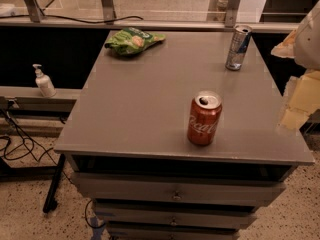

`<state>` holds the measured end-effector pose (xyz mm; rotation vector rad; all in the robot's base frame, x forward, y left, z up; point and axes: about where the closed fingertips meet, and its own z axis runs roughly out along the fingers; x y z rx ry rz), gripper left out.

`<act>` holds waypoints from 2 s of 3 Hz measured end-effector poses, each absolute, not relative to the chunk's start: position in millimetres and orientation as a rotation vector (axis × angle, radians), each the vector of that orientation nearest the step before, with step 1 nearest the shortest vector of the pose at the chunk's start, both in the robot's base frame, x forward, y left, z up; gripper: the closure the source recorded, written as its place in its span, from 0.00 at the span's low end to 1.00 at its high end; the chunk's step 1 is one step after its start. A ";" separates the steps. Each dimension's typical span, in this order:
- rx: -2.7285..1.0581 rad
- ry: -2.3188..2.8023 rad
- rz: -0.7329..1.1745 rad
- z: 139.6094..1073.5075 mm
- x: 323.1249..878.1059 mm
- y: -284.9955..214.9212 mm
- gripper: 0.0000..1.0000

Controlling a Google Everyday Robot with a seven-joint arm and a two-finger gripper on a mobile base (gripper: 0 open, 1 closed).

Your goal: Knock coke can over

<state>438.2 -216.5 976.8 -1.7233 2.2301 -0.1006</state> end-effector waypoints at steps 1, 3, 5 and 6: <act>-1.723 2.230 -0.101 976.9 438.2 -216.5 0.00; -1.603 2.162 0.069 957.3 432.7 -232.7 0.00; -1.427 1.926 0.369 916.5 426.8 -227.9 0.00; -1.328 1.785 0.481 909.0 430.3 -206.9 0.00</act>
Offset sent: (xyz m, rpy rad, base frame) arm -0.0034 -0.0096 -0.0136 0.1439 -0.0200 -0.0175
